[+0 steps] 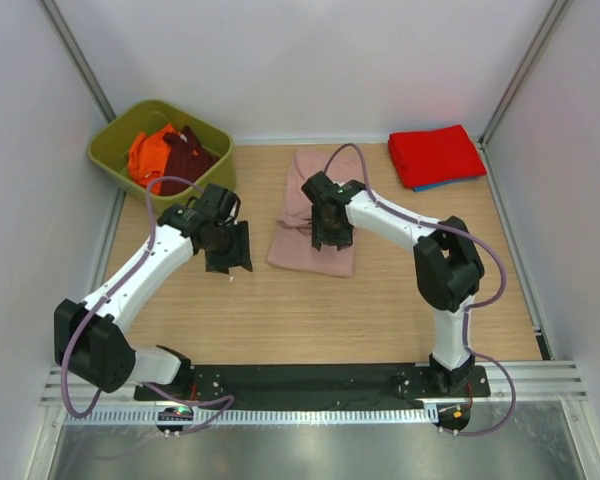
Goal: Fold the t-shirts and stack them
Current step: Fold the tshirt
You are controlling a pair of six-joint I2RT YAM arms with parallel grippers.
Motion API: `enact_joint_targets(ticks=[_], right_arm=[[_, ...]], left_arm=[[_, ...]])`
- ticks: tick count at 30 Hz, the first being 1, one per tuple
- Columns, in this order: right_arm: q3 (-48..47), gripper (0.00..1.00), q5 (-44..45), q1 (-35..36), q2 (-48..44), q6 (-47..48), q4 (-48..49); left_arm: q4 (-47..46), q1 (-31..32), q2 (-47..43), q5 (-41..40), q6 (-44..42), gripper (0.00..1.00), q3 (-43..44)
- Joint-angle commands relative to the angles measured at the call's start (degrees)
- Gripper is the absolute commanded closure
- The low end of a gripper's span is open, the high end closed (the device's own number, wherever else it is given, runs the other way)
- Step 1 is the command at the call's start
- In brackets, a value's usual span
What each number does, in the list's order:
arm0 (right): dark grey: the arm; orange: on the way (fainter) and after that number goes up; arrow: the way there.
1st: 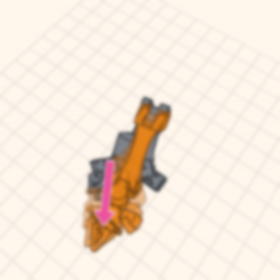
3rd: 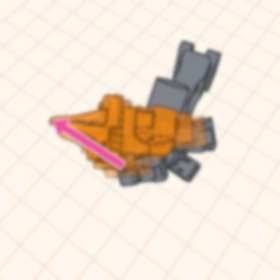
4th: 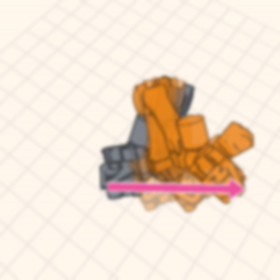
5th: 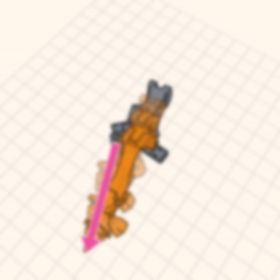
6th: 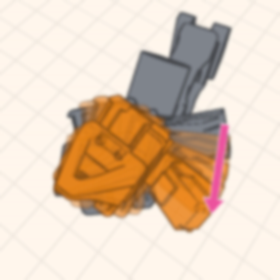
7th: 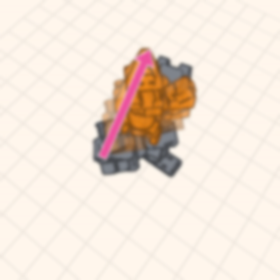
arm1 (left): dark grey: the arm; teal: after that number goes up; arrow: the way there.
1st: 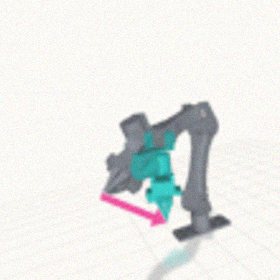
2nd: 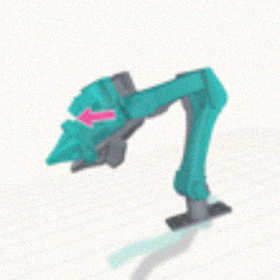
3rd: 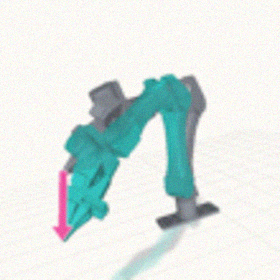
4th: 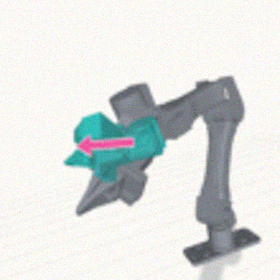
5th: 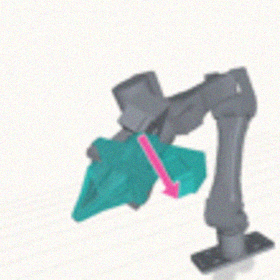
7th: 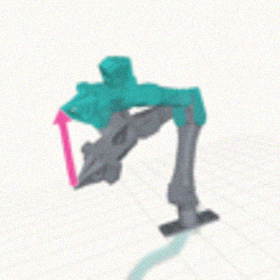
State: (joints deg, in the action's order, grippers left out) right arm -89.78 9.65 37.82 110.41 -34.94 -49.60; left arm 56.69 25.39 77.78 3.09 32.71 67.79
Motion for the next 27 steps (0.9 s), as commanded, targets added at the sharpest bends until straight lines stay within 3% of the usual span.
enact_joint_targets(ticks=[1,14,27], right_arm=[[-3.64,0.44,5.90,0.15,3.05,-0.40,1.70],[-12.61,0.44,5.03,-0.21,9.73,1.28,0.65],[-18.85,0.43,4.94,-6.35,16.76,1.80,5.21]], left_arm=[[0.09,-0.07,-3.86,1.21,-0.19,0.43,-0.55],[1.32,-0.16,-3.07,1.39,-0.72,0.45,-0.02],[2.20,-0.07,-1.67,1.74,-2.03,0.45,1.73]])
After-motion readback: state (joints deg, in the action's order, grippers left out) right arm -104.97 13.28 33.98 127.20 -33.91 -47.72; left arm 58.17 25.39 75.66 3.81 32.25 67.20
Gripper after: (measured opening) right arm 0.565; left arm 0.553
